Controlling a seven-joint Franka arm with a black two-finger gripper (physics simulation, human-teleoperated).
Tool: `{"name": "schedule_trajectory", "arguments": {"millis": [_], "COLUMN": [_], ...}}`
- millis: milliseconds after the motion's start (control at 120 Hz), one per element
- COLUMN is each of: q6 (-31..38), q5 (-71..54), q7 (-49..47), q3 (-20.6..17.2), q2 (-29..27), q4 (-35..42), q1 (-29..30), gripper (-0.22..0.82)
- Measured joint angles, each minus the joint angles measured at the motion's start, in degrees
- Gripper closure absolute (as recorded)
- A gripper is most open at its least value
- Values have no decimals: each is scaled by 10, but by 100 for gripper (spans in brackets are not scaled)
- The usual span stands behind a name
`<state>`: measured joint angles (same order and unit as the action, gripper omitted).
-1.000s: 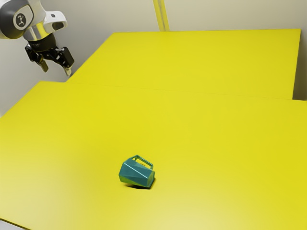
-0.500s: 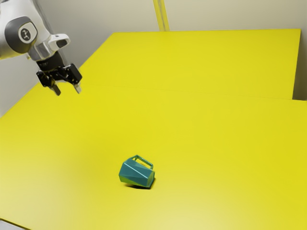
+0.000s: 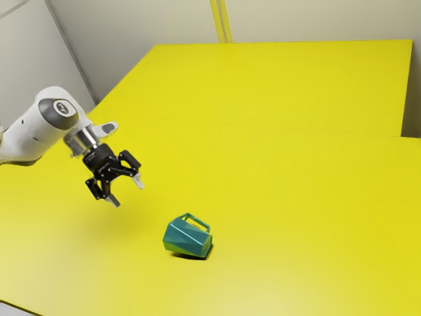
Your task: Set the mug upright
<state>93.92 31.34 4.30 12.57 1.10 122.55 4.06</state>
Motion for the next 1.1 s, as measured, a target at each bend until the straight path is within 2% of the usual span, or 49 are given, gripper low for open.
{"name": "schedule_trajectory", "arguments": {"millis": [167,358,667,1042,1100], "q6": [0,7,29,47,52], "q5": [44,87,127,166,168], "q7": [0,1,5,7,6], "q3": [-4,-32,-49,-76,-78], "q2": [36,68,120,155,156], "q4": [-1,-5,-13,-17,-18], "q1": [-10,-22,-22,-24,-24], "gripper": [0,0,0,0,10]}}
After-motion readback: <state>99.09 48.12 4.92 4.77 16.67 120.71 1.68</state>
